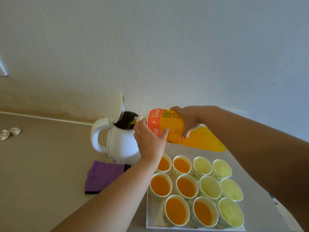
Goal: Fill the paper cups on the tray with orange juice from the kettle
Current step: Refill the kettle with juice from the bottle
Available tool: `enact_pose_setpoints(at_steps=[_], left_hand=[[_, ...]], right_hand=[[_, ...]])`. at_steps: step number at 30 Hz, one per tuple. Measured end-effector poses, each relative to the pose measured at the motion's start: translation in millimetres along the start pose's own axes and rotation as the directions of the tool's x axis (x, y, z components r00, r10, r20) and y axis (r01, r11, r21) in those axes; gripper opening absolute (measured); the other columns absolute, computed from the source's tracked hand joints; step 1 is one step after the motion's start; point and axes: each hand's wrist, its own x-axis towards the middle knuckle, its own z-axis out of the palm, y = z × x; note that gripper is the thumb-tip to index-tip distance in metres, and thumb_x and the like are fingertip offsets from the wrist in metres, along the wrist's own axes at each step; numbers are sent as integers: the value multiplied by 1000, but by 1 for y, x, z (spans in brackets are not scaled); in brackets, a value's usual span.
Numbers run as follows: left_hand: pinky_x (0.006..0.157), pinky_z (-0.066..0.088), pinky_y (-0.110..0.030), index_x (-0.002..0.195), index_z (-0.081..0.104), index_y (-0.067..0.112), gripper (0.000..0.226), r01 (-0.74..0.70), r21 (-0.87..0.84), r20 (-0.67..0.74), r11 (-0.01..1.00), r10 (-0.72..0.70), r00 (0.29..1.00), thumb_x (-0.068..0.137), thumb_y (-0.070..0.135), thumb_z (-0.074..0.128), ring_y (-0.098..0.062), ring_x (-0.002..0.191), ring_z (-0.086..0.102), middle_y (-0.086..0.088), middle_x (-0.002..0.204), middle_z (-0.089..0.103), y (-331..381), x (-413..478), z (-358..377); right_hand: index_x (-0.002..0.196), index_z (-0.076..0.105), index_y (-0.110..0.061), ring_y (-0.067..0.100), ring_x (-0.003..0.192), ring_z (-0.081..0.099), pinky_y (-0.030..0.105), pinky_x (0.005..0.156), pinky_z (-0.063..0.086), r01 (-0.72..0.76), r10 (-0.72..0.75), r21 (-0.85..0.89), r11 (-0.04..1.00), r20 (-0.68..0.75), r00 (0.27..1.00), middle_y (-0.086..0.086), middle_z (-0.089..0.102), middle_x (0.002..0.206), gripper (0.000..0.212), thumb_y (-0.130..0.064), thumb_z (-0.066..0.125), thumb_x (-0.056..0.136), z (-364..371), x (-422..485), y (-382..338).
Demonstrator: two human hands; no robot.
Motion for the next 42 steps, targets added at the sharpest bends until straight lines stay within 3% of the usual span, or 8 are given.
enact_pose_setpoints(at_steps=[27,42], left_hand=[[95,49,-38,134,40,10,78,13,-1,14,1000,-13,1000,74,48,74,-24,121,46,-10,133,44,2,1,-2],[91,47,-32,133,40,10,77,16,-13,13,1000,-16,1000,75,46,74,-23,119,47,-10,131,45,3,-1,-4]], right_hand=[[146,9,-28,26,107,53,42,92,49,-1,1,-12,1000,5,1000,7,52,121,116,-35,86,59,-3,1,0],[146,7,-28,26,106,54,44,91,50,-14,14,-34,999,3,1000,7,54,120,118,-36,86,58,-5,1,0]])
